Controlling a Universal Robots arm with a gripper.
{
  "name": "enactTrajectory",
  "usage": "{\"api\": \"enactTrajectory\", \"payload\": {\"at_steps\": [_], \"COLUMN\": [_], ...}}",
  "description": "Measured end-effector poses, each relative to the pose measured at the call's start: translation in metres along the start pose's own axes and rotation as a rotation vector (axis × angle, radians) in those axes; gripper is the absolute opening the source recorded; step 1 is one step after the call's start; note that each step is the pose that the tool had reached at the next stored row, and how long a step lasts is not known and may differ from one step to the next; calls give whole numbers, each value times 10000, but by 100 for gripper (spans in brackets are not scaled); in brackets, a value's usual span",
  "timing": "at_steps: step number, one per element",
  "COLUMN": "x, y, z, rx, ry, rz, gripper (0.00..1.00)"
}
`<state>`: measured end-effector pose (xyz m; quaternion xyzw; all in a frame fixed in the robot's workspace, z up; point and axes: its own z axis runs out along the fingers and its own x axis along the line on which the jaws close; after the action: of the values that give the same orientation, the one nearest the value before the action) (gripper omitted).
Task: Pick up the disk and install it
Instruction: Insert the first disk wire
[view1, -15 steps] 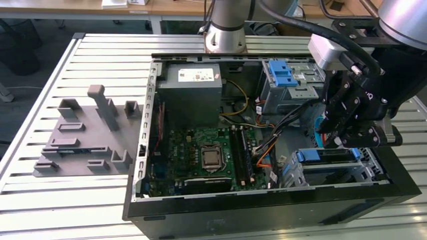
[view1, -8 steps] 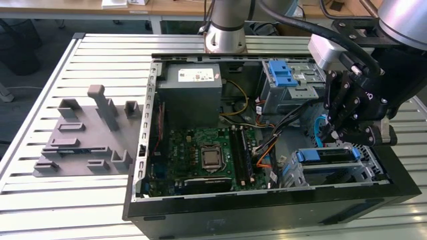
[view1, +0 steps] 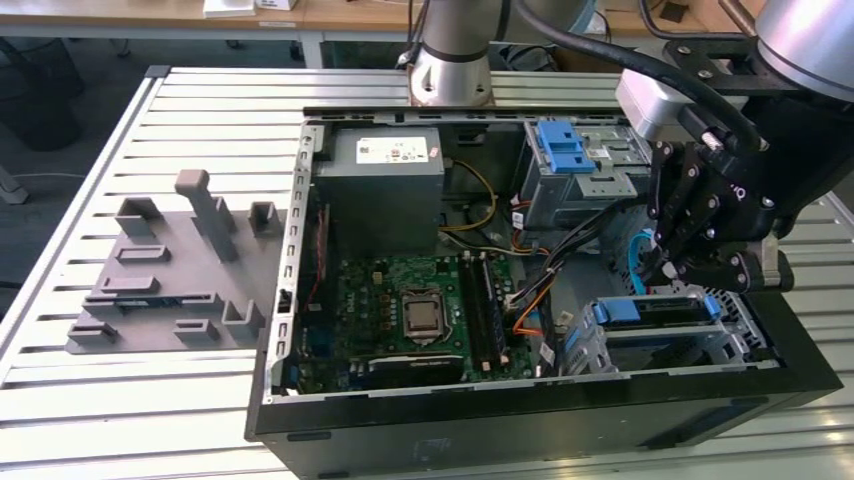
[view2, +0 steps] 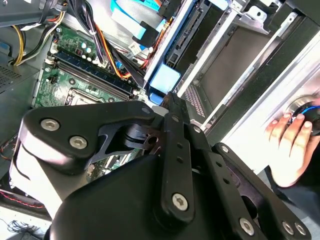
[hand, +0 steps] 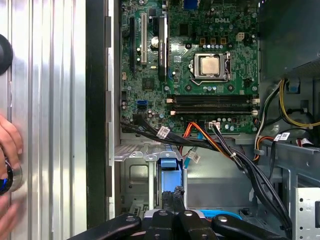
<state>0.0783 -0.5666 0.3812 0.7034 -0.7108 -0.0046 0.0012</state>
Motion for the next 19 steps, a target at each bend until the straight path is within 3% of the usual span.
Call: {"api": "enactTrajectory", "payload": {"at_steps": [9,19], "x": [0,-7], "y": [-6,-115], "z": [2,2], "rx": [0,0], "ry": [-1,-1], "rz": [0,0], "gripper": [11,11]}}
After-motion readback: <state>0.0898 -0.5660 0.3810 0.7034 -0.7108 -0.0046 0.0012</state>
